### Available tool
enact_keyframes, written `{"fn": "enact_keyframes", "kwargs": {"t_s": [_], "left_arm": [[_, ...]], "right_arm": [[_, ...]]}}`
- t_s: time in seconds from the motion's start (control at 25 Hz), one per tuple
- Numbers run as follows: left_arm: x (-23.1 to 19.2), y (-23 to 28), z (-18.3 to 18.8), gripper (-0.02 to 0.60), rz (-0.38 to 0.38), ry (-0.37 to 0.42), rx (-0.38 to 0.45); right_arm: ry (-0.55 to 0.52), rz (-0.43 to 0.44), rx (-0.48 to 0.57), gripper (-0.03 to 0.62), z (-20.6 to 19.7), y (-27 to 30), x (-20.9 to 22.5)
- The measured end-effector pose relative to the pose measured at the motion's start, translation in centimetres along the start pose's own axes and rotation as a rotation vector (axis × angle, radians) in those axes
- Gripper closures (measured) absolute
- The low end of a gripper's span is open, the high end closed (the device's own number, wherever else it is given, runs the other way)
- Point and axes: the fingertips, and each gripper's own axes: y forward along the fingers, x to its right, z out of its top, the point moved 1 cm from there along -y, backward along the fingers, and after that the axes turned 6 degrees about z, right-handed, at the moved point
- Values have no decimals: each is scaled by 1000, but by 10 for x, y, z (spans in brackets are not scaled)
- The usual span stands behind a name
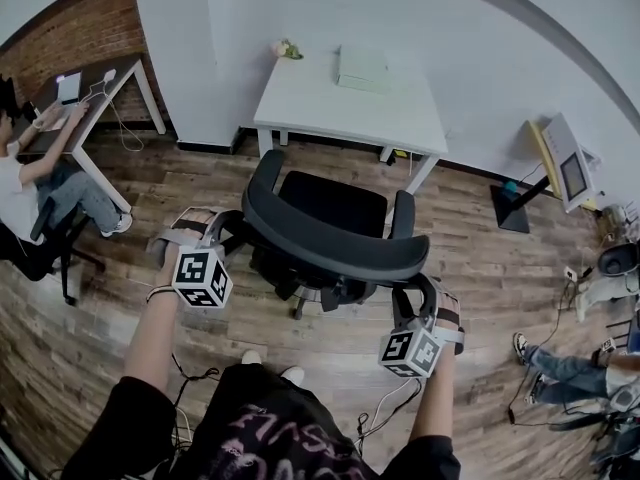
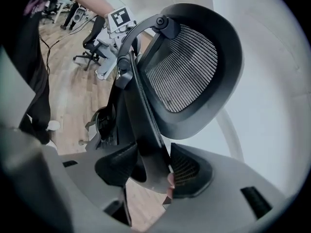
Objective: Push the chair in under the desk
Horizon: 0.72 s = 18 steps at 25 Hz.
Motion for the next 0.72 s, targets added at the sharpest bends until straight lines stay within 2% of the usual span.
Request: {"fn": "enact_keyframes", "kwargs": {"t_s": [0.72], "left_arm": [[-39,71,30,377,-1,-27,65]], "right_arm": [[-10,-28,-25,370,-35,69,70]]}}
